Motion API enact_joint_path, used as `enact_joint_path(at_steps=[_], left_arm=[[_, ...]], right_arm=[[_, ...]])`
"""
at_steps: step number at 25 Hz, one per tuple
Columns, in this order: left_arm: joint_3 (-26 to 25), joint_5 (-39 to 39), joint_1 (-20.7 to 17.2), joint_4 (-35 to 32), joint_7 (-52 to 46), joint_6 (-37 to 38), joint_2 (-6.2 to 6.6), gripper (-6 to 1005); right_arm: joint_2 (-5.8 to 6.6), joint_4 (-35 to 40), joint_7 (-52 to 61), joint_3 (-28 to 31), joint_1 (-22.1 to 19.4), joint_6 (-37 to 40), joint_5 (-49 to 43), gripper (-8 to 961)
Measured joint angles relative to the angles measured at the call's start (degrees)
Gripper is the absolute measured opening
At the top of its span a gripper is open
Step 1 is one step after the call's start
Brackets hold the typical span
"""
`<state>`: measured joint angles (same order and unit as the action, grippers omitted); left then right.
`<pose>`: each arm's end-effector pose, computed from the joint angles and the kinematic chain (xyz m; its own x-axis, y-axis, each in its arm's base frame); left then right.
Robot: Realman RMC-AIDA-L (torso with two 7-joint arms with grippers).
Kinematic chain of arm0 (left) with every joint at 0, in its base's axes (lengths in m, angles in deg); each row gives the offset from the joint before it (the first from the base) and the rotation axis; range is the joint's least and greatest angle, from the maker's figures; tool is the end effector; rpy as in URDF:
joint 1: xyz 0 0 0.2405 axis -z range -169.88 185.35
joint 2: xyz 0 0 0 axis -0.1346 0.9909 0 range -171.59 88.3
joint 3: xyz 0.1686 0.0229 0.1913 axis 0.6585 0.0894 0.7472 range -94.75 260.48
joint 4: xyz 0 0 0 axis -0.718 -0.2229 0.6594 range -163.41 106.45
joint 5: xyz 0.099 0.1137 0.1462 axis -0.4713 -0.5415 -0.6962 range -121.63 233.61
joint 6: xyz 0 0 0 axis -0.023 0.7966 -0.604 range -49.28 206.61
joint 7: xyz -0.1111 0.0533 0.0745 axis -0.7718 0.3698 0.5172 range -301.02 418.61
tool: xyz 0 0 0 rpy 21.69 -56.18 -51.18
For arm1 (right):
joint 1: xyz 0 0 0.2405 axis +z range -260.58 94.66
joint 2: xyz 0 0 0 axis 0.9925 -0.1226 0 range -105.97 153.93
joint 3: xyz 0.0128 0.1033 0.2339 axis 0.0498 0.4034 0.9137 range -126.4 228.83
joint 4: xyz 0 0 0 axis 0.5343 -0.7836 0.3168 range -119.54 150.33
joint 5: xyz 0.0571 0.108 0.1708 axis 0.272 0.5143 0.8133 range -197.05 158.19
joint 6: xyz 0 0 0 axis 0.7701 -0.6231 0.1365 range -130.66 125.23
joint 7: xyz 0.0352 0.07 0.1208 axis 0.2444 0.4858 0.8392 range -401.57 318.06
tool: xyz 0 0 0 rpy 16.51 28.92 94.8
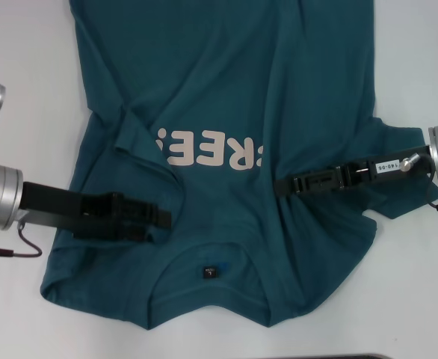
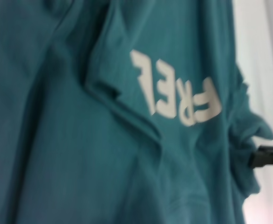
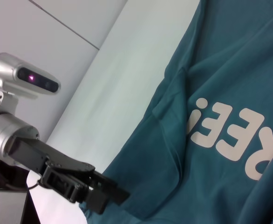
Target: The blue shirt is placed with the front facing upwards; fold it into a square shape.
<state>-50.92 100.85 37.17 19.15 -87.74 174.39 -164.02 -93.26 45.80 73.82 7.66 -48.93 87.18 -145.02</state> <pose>-0.2697 0.2955 -0.0245 0.0989 0.9941 0.0452 0.9874 -0.1037 0.1195 0.2717 0.3142 -0.0289 0.4434 -0.8671 -0.2271 -0.8551 -0.4851 0.1829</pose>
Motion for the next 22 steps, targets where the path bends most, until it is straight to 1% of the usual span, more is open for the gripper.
enact_joint_path(at_steps=[3, 5, 10, 13, 16, 19, 22], left_arm=[[0.1, -0.7, 0.0, 0.3, -0.3, 0.7, -0.12, 717], [-0.3, -0.6, 0.0, 0.8, -0.4, 1.3, 0.03, 717], [-3.9, 2.1, 0.4, 2.1, -0.2, 3.4, 0.52, 718], [-4.3, 2.7, 0.7, 2.9, -0.4, 3.7, 0.56, 718], [-4.3, 2.6, 1.2, 2.4, -0.7, 1.9, 0.41, 717], [-4.5, 2.7, 1.1, 2.2, -3.8, -2.7, 0.21, 716], [-4.5, 2.8, 1.0, 1.1, -7.0, -5.9, 0.34, 715]], right_arm=[[0.0, 0.0, 0.0, 0.0, 0.0, -0.1, 0.0, 747], [0.0, 0.0, 0.0, 0.0, 0.0, -0.1, 0.0, 747], [0.0, 0.0, 0.1, 0.0, -0.1, -0.1, 0.0, 747], [0.05, 0.0, 0.1, 0.0, -0.1, 0.0, 0.0, 747], [0.07, 0.0, 0.1, 0.1, -0.1, 0.0, 0.0, 747], [0.08, 0.2, 0.1, 0.2, 0.1, 0.0, 0.0, 747], [0.09, 0.2, 0.1, 0.2, 0.1, 0.1, 0.0, 747]])
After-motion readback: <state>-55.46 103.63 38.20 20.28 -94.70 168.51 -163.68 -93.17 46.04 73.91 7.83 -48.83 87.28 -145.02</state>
